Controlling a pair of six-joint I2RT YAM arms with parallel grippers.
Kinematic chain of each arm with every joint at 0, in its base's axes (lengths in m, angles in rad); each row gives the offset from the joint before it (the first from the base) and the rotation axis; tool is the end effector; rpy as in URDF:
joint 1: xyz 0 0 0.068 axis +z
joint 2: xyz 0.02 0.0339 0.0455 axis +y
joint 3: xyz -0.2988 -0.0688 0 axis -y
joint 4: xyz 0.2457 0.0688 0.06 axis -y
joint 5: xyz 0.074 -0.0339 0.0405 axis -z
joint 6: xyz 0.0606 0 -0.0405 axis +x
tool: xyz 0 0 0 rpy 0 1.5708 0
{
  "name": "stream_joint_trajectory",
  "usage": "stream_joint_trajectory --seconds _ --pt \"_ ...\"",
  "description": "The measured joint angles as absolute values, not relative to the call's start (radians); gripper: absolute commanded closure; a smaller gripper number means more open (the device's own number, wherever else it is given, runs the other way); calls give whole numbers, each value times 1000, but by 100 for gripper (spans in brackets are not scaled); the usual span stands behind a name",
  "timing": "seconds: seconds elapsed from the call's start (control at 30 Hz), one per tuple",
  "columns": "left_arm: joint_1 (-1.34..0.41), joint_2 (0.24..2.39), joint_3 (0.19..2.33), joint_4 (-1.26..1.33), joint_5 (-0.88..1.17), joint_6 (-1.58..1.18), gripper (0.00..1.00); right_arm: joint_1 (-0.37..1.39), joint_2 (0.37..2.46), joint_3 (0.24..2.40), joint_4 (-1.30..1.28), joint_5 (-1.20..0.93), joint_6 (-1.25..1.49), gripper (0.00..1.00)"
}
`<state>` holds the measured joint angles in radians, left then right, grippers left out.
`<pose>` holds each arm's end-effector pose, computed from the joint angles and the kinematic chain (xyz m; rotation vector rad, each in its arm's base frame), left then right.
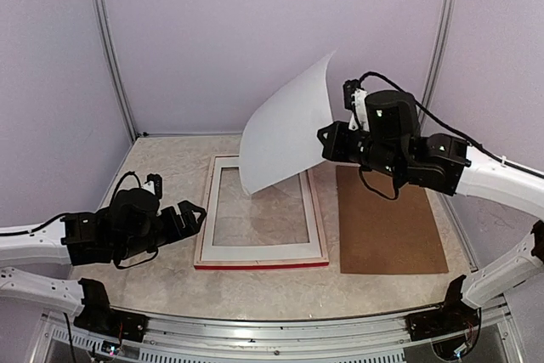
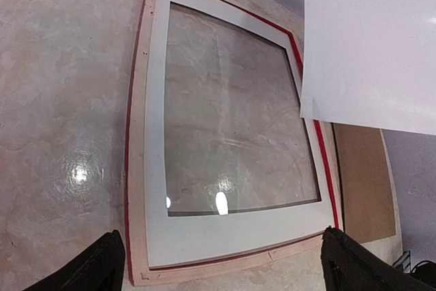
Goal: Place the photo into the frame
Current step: Turn over the photo.
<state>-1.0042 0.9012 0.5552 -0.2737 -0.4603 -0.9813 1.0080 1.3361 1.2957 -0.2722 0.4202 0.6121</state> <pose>0.1249 -0.1463 0.2464 -0.2376 2.1791 -0.6600 0.1924 0.2587 0.4144 -0.0844 1.9177 0.7210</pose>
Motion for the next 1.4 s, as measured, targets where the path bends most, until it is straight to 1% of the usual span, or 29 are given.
stream_joint_trajectory --seconds 0.1,0.2,0.3,0.4,0.57,0.77,0.87,1.17,1.4 --pt "-1004 876 542 -285 -473 -992 1 939 1270 1071 -158 361 751 100" --pt "-1004 865 541 -288 -480 -996 1 932 1279 905 -100 315 878 100" --pt "-1004 863 541 -288 -480 -999 1 932 1287 773 -67 286 996 100" --pt "-1004 867 541 -288 -480 -999 1 932 1282 690 -50 282 1087 100" --pt "-1004 882 541 -287 -480 -999 1 918 1231 660 -46 294 1172 100" --pt "-1005 884 541 -287 -480 -999 1 828 1153 628 23 260 1229 100" --pt "-1005 885 541 -287 -480 -1000 1 807 1191 619 61 218 1250 100" --pt "-1010 895 541 -286 -480 -1006 1 802 1418 582 249 21 1347 100" --pt "-1011 895 541 -287 -480 -1007 1 797 1469 584 364 -53 1404 100"
